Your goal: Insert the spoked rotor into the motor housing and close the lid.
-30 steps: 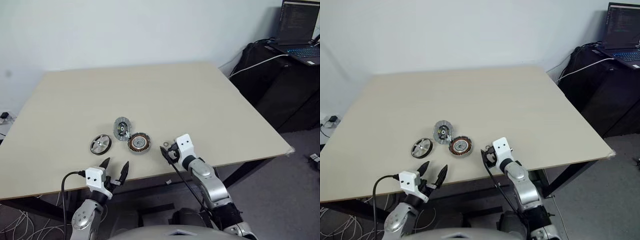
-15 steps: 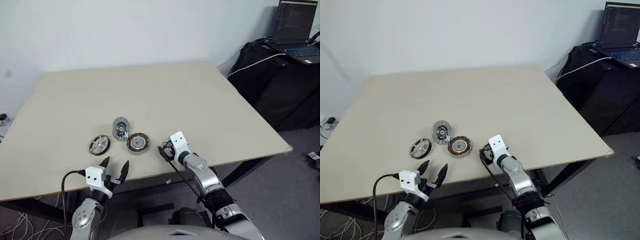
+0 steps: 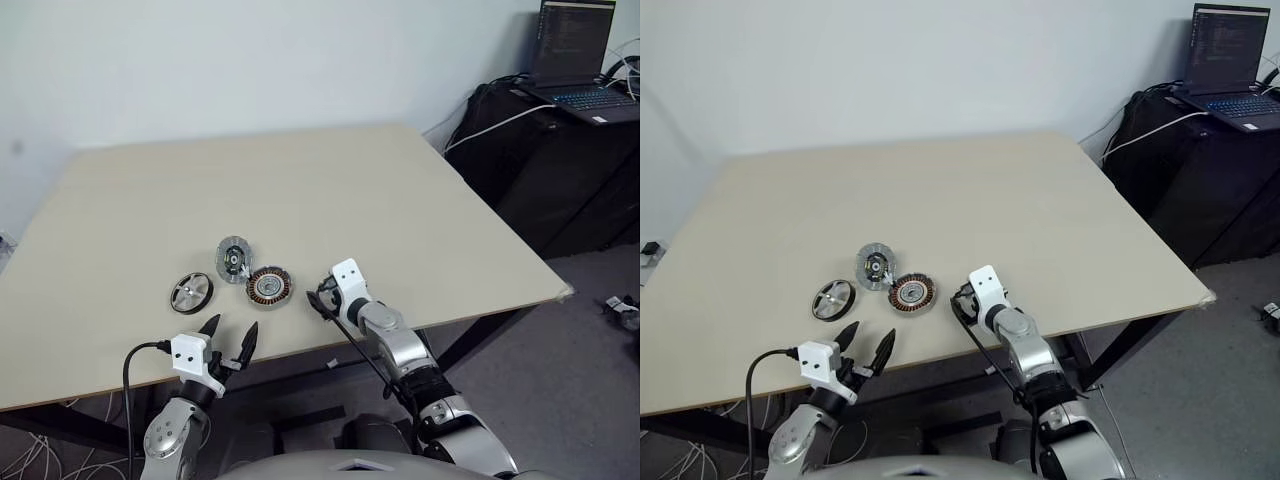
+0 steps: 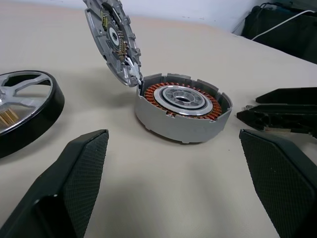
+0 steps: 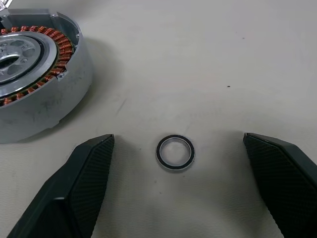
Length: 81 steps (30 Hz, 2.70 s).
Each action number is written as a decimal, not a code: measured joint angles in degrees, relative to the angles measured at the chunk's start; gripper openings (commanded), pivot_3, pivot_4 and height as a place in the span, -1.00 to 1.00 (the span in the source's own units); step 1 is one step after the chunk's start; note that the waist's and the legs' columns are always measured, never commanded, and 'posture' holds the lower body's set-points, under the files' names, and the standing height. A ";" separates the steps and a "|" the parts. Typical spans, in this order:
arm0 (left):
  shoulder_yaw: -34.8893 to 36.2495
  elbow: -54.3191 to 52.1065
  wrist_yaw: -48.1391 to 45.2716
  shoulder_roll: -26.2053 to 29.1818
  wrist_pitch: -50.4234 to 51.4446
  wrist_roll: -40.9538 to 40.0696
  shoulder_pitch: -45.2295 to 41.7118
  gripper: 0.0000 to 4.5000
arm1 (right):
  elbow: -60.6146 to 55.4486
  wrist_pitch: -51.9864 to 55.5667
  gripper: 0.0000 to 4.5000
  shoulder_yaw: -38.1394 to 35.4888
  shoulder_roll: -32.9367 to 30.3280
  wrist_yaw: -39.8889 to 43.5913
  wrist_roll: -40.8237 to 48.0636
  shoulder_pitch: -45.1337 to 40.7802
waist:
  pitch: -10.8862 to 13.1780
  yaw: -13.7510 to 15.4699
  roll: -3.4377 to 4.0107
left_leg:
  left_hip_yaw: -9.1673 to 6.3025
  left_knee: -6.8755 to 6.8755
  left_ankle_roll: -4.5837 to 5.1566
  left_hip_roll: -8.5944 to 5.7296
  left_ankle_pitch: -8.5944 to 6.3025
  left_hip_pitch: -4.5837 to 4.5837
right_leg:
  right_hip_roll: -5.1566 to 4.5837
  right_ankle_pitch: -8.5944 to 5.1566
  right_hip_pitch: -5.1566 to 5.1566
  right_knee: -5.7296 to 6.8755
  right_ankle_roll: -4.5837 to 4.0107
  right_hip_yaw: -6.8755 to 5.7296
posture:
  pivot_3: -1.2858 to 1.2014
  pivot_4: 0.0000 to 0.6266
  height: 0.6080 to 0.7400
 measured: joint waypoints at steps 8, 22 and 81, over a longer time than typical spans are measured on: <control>0.15 0.00 0.00 -0.02 0.00 -0.06 0.07 1.00 | -0.32 0.75 0.19 0.01 0.22 0.00 -0.29 -0.13 | -0.01 -0.01 0.00 | 0.02 -0.02 -0.08 0.03 -0.02 -0.01 | 0.03 -0.01 -0.04 0.00 -0.06 0.01 | 0.03 -1.00 1.00; 0.87 0.00 -0.11 -0.01 0.01 -0.10 -0.05 1.00 | -7.53 3.27 -0.69 0.35 0.24 -0.01 0.01 4.34 | 0.07 0.38 0.08 | 0.02 -0.09 -0.07 -0.01 -0.02 -0.09 | -0.02 -0.04 -0.09 -0.05 -0.12 0.00 | 0.03 -1.00 1.00; 2.13 1.48 -0.02 -0.74 0.05 -1.74 -1.82 1.00 | 7.48 -1.06 -0.69 8.97 6.74 3.91 -3.71 -10.84 | 0.19 0.45 0.11 | 0.03 -0.13 -0.08 -0.01 0.00 -0.12 | -0.01 -0.03 -0.11 -0.07 -0.13 -0.03 | 0.03 -1.00 1.00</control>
